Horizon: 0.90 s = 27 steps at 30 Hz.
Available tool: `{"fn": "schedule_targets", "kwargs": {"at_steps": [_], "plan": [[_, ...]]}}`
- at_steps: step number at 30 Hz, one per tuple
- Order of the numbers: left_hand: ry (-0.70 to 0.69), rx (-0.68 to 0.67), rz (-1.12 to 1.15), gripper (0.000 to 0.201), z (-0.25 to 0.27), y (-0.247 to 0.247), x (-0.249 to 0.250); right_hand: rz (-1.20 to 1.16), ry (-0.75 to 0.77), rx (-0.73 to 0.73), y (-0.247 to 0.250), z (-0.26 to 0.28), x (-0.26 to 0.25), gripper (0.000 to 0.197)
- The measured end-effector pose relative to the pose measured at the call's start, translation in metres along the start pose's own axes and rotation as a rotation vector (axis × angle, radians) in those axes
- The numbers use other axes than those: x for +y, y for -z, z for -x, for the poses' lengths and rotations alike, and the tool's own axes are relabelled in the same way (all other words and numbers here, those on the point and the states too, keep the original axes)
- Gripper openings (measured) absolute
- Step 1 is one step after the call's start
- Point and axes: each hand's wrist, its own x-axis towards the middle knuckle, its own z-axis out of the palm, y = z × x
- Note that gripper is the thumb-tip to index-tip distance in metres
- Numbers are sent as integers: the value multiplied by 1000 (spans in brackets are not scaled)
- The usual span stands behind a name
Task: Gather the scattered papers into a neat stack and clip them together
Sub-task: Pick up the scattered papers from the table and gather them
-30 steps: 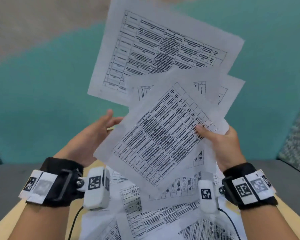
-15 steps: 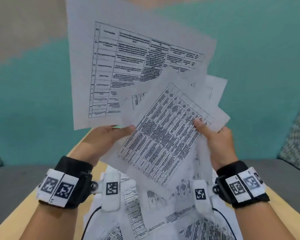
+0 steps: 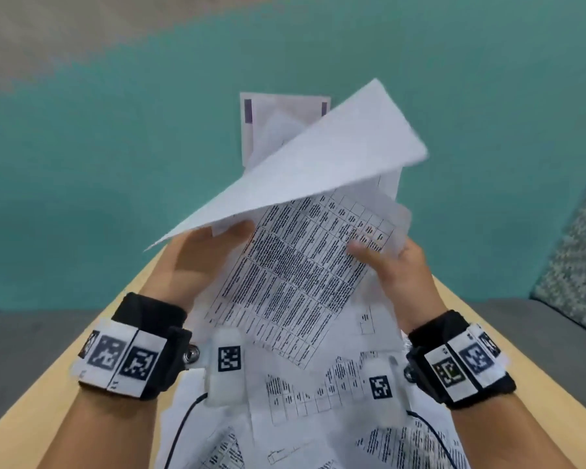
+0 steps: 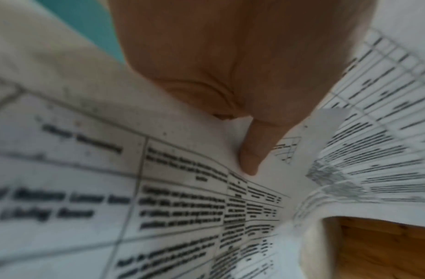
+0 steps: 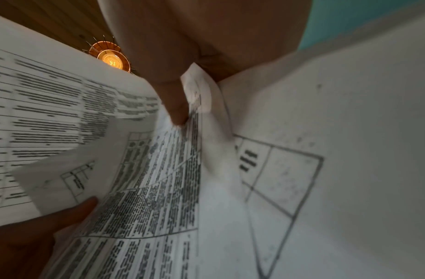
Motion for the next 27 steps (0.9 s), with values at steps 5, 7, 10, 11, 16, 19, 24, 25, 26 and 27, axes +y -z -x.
{"fn": "schedule_targets", "kwargs": {"at_steps": [5, 7, 10, 11, 16, 19, 24, 25, 26, 27], "plan": [[-9, -79, 135, 30, 0, 4, -5, 55, -56, -94, -2, 5, 1, 55], [103, -57, 115, 74, -8, 6, -6, 71, -67, -80, -1, 5, -2, 54], [182, -3, 311, 70, -15, 8, -7, 2, -98, -79, 2, 3, -4, 54], [173, 6, 418, 54, -15, 8, -8, -35, -128, -86, 4, 2, -5, 50], [88, 49, 523, 37, -15, 9, -10, 13, -284, -102, 8, -7, 17, 81], [43, 152, 481, 31, -14, 10, -9, -41, -307, -108, 11, -11, 34, 109], [19, 359, 578, 29, -17, 27, -10, -71, -312, 47, 21, -16, 43, 119], [11, 391, 570, 27, -17, 33, -11, -99, -320, 93, 25, -17, 41, 119], [-1, 422, 558, 24, -17, 37, -12, -119, -319, 137, 29, -17, 37, 109], [-20, 454, 544, 22, -16, 41, -12, -143, -314, 179, 32, -16, 29, 84]]}}
